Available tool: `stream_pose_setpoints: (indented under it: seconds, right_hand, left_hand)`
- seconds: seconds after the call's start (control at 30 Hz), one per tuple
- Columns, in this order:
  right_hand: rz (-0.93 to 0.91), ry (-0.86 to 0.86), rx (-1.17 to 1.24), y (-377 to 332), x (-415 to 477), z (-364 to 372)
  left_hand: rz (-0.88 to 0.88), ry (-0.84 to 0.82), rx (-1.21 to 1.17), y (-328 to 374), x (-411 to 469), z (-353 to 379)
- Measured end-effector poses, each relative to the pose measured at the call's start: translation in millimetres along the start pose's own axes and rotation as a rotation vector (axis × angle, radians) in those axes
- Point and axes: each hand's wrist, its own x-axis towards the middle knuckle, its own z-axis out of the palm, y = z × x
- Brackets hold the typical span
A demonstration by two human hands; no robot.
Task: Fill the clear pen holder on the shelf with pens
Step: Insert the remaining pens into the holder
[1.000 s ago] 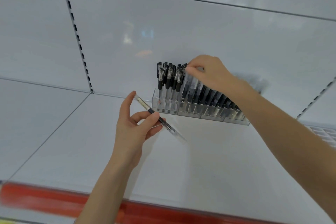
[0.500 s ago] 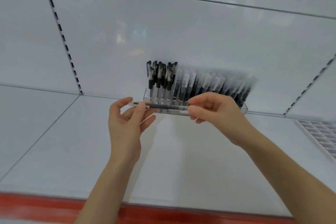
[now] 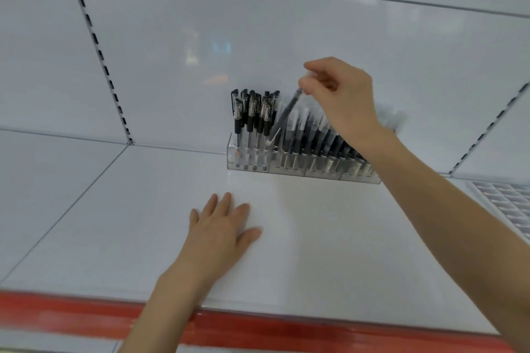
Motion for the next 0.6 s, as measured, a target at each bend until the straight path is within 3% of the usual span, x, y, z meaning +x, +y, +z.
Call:
stream_pose_setpoints:
  seconds: [0.43,0.6]
  right_hand:
    - [-0.143,-0.332,-0.376,16,9,17]
    - [-0.152,-0.323,-0.428,20,9,24]
  left_hand:
    - [0.001,-0.001,0.048,-3,3,7]
    - [0.013,0.015,0.078,-5,5,11]
